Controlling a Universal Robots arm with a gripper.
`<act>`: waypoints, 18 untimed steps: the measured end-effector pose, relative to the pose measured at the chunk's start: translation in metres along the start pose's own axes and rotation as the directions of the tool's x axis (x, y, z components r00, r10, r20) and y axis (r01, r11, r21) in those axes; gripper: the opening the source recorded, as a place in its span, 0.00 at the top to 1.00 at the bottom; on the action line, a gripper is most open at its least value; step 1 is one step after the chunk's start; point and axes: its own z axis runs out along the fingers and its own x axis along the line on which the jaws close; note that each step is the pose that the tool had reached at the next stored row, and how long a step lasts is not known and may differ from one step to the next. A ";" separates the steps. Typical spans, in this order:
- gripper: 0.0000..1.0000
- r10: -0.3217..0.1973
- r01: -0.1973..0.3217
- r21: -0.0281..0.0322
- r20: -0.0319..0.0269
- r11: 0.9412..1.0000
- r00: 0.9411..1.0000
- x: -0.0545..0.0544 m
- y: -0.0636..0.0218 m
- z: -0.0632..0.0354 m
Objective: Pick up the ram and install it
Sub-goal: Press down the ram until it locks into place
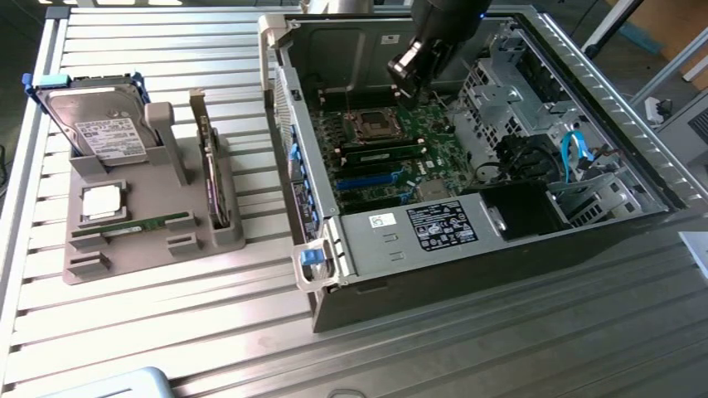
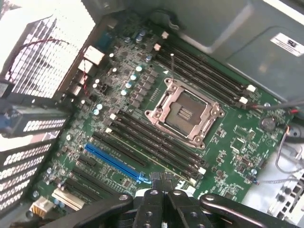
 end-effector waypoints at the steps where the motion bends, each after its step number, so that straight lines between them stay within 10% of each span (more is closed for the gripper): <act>1: 0.90 0.017 -0.017 0.000 0.000 1.000 1.000 0.000 0.0000 0.0000; 9: 0.90 0.160 -0.160 0.000 0.004 0.987 0.987 0.000 0.0000 0.0000; 18: 0.90 0.320 -0.320 -0.001 0.008 0.948 0.948 0.000 0.0000 0.0000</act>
